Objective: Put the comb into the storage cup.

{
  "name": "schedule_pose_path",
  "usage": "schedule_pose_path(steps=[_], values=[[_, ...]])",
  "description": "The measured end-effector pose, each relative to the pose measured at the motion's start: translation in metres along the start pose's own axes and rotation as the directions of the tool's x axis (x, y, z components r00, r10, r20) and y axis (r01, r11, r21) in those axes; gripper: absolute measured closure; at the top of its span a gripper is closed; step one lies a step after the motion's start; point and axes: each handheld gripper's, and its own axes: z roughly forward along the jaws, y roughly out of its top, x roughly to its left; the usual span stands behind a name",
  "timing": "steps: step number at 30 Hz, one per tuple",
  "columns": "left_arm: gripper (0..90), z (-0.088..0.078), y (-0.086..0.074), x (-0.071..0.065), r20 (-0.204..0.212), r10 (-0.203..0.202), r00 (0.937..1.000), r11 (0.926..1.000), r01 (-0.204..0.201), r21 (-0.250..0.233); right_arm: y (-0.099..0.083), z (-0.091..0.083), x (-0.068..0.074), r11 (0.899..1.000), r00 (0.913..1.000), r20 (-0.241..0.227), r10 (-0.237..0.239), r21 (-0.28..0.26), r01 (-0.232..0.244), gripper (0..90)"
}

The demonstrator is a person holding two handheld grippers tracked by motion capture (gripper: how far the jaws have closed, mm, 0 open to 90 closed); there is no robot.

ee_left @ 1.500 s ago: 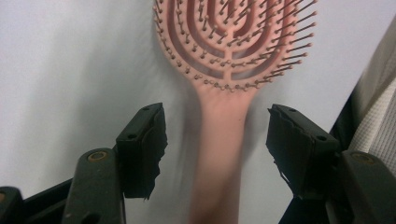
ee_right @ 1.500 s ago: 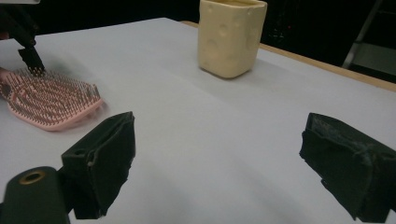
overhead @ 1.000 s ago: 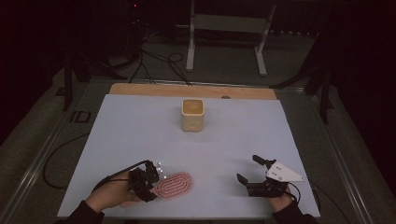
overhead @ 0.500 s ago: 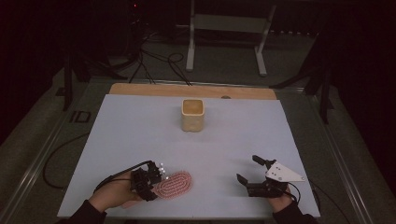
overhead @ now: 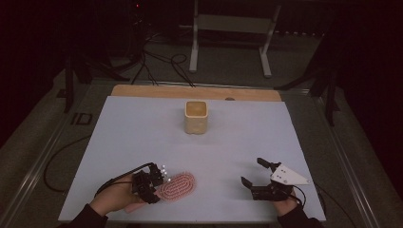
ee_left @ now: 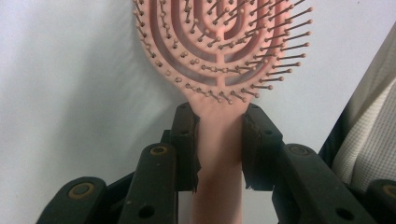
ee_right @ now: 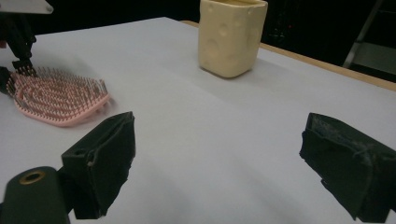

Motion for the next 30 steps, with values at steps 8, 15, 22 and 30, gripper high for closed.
schedule_pose_path(steps=[8, 15, 22, 30], values=[[70.2, -0.007, -0.001, 0.002, 0.005, -0.015, 0.9999, 0.9978, 0.015, -0.064, 0.0, 0.0, -0.001, 1.0, 1.0, 0.001, -0.005, -0.006, 0.005, 10.2], [70.3, -0.021, -0.001, 0.001, 0.013, -0.014, 0.9998, 0.986, 0.016, -0.166, 0.0, 0.001, -0.001, 1.0, 1.0, 0.001, 0.003, -0.006, -0.003, 10.2], [70.3, -0.028, 0.001, 0.001, -0.01, -0.035, 0.9993, 0.9716, 0.032, -0.235, 0.0, 0.0, 0.0, 1.0, 1.0, -0.001, 0.004, -0.004, -0.004, 10.2], [70.4, -0.038, 0.002, 0.002, -0.035, -0.036, 0.9988, 0.9336, 0.021, -0.358, 0.0, 0.0, -0.001, 1.0, 1.0, 0.002, 0.002, -0.007, -0.002, 10.2]])
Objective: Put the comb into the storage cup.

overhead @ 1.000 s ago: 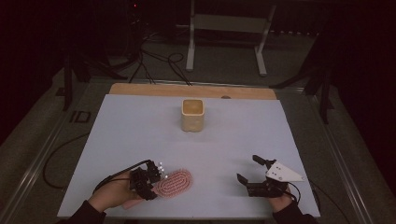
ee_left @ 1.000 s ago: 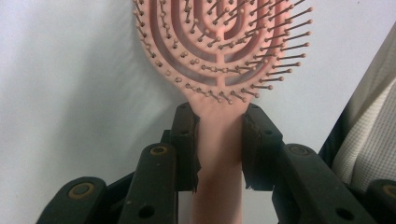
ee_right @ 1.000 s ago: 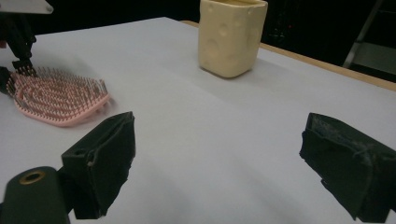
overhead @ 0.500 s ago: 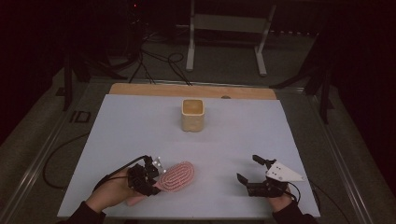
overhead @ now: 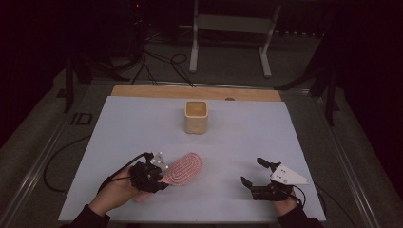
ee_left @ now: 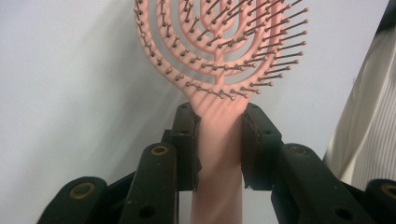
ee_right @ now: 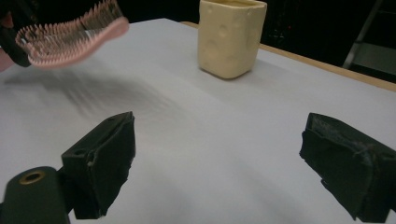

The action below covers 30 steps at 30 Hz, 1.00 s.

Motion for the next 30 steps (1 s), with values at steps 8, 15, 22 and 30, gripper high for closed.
schedule_pose_path(steps=[8, 15, 22, 30], values=[[70.4, -0.017, 0.009, 0.004, -0.041, -0.024, 0.9989, 0.9905, 0.018, -0.136, 0.0, 0.0, 0.0, 1.0, 1.0, -0.002, 0.003, 0.002, -0.003, 10.2], [70.4, -0.03, 0.013, 0.012, -0.098, -0.074, 0.9925, 0.9666, 0.047, -0.252, 0.0, 0.0, 0.0, 1.0, 1.0, -0.002, 0.001, 0.002, -0.001, 10.2], [70.5, -0.037, 0.02, 0.015, -0.135, -0.092, 0.9865, 0.9392, 0.041, -0.341, 0.0, 0.0, 0.0, 1.0, 1.0, -0.004, 0.009, 0.003, -0.009, 10.2], [70.5, -0.039, 0.037, 0.017, -0.169, -0.082, 0.9822, 0.9154, 0.007, -0.403, -0.001, 0.001, -0.001, 1.0, 1.0, -0.001, 0.005, 0.004, -0.005, 10.2]])
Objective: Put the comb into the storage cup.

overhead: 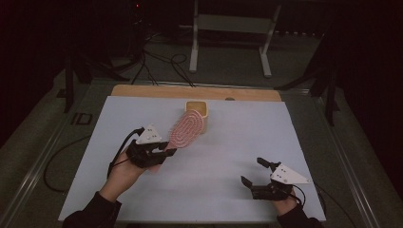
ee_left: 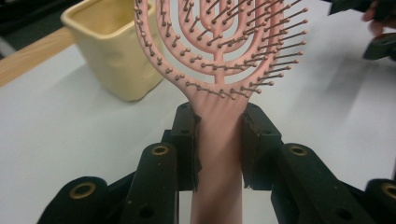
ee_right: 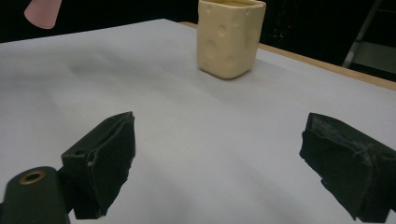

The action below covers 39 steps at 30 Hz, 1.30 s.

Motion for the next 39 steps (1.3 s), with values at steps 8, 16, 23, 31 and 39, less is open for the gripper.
schedule_pose_path(steps=[8, 16, 23, 31, 39], values=[[70.4, 0.006, 0.018, 0.003, -0.013, 0.009, 0.9999, 0.9968, -0.01, -0.079, 0.0, 0.0, 0.0, 1.0, 1.0, -0.002, -0.003, -0.001, 0.003, 10.2], [70.4, 0.009, 0.038, 0.009, -0.043, -0.006, 0.9991, 0.9843, -0.002, -0.176, 0.0, -0.001, 0.0, 1.0, 1.0, -0.003, -0.002, -0.005, 0.002, 10.2], [70.5, 0.016, 0.054, 0.017, -0.058, -0.042, 0.9974, 0.9724, 0.028, -0.232, 0.0, 0.0, 0.0, 1.0, 1.0, -0.005, 0.001, -0.001, -0.001, 10.2], [70.4, 0.026, 0.071, 0.025, -0.066, -0.051, 0.9965, 0.9569, 0.03, -0.289, 0.0, -0.001, 0.0, 1.0, 1.0, -0.007, 0.0, -0.004, 0.0, 10.2], [70.4, 0.036, 0.081, 0.045, -0.016, -0.086, 0.9962, 0.9242, 0.073, -0.375, 0.0, -0.001, -0.001, 1.0, 0.9999, -0.009, 0.005, -0.006, -0.005, 10.2]])
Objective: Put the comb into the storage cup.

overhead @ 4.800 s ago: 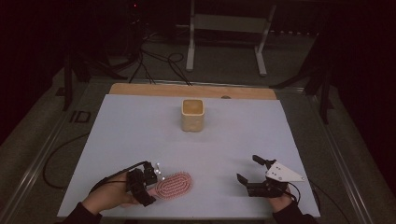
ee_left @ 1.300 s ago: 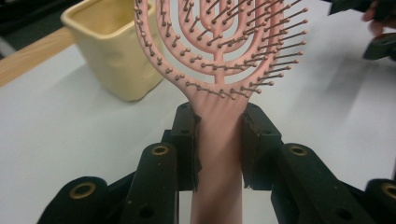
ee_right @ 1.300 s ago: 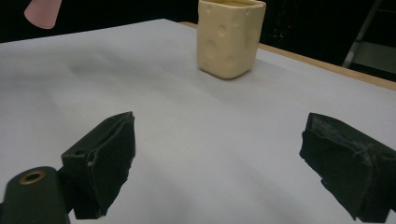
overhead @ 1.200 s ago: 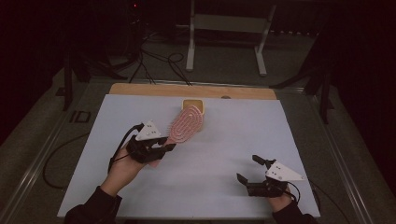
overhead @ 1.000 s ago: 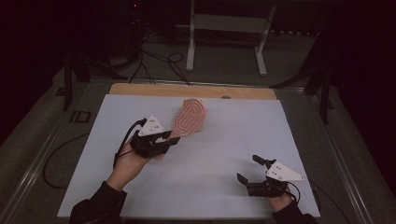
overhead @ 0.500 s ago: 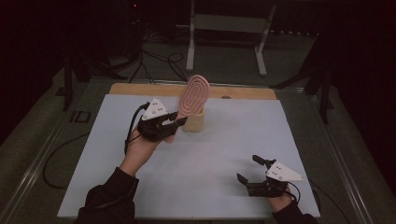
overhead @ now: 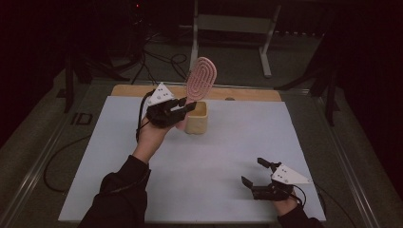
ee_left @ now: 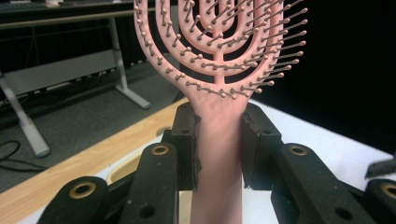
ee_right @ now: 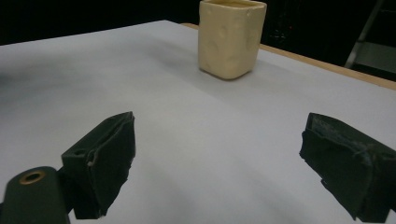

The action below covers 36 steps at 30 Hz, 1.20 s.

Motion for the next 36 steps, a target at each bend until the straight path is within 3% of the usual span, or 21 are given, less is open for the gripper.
schedule_pose_path(steps=[2, 4, 12, 20, 28, 36], values=[[70.4, 0.003, 0.002, 0.003, -0.004, -0.018, 0.9998, 0.9997, 0.018, -0.015, 0.0, 0.0, 0.0, 1.0, 1.0, 0.0, -0.002, -0.002, 0.002, 10.2], [70.4, 0.007, 0.003, 0.006, -0.024, -0.016, 0.9996, 0.9994, 0.015, -0.031, 0.0, 0.0, 0.0, 1.0, 1.0, 0.001, 0.0, -0.004, 0.0, 10.2], [70.4, 0.019, 0.009, 0.014, -0.043, -0.027, 0.9987, 0.9962, 0.023, -0.084, 0.0, -0.001, -0.001, 1.0, 1.0, -0.002, -0.001, -0.006, 0.001, 10.2], [70.4, 0.033, 0.018, 0.021, -0.063, 0.017, 0.9979, 0.9943, -0.023, -0.104, 0.001, -0.001, -0.001, 1.0, 1.0, -0.001, 0.004, -0.011, -0.004, 10.2], [70.4, 0.049, 0.019, 0.028, -0.075, -0.002, 0.9972, 0.9934, -0.006, -0.114, 0.001, -0.002, -0.001, 1.0, 0.9999, -0.007, 0.008, -0.015, -0.008, 10.2], [70.4, 0.064, 0.011, 0.041, -0.079, -0.04, 0.9961, 0.9892, 0.028, -0.144, 0.0, -0.002, -0.002, 1.0, 0.9999, -0.011, 0.012, -0.013, -0.013, 10.2]])
